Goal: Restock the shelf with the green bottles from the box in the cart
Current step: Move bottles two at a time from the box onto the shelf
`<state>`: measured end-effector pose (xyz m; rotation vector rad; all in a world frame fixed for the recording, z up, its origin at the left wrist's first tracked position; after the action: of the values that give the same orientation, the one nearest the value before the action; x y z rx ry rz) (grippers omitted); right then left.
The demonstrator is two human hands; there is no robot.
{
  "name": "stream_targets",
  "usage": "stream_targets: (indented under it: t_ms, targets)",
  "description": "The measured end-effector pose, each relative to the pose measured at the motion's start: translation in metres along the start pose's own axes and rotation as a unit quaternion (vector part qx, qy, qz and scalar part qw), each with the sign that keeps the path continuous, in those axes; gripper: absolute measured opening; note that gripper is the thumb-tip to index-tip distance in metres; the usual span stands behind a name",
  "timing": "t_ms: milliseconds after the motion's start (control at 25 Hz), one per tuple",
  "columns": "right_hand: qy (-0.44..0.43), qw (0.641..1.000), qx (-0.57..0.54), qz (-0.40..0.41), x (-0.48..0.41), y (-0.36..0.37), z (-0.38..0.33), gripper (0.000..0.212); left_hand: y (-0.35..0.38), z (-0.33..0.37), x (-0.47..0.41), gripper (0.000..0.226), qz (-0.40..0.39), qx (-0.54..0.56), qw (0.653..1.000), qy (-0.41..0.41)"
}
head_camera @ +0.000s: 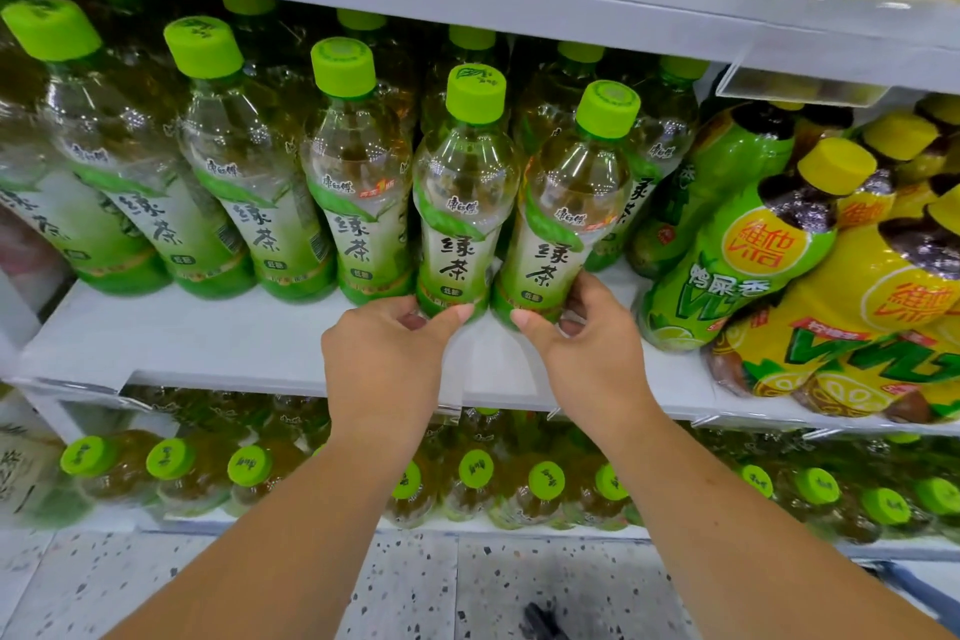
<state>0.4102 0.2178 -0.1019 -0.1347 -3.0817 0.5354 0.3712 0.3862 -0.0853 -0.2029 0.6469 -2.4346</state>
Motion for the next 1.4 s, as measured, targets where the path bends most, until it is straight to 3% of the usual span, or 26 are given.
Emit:
stream_targets:
  t_ms: [840, 1120, 1240, 1400]
  targets:
    - [0.042, 0.994, 0.008, -0.098, -0.010, -0.010, -0.006, 0.056, 0.007, 0.003, -0.007, 0.048, -0.026, -0.031, 0.999, -0.011]
    - [0.091, 0.989, 0.051, -0.103, -0.009, -0.012, -0.027, 0.055, -0.002, 0.013, -0.017, 0.047, -0.151, -0.175, 0.973, 0.019]
    - [0.139, 0.982, 0.090, -0.092, -0.002, -0.011, -0.039, 0.062, -0.017, 0.019, -0.017, 0.057, -0.195, -0.223, 0.955, 0.033]
    - [0.233, 0.966, 0.085, -0.076, 0.023, -0.017, -0.060, 0.065, -0.040, 0.031, -0.012, 0.075, -0.295, -0.174, 0.939, -0.017]
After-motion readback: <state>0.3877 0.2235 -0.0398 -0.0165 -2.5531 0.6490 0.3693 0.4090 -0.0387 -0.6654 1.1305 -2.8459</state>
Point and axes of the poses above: each hand's wrist, its own x-axis away from the middle knuckle, its own y-axis out of the palm, z = x × y, the point moved 1 cm from there along -x, towards the middle knuckle, and after that the axes turned 2 degrees about z, right-handed, at the moved point
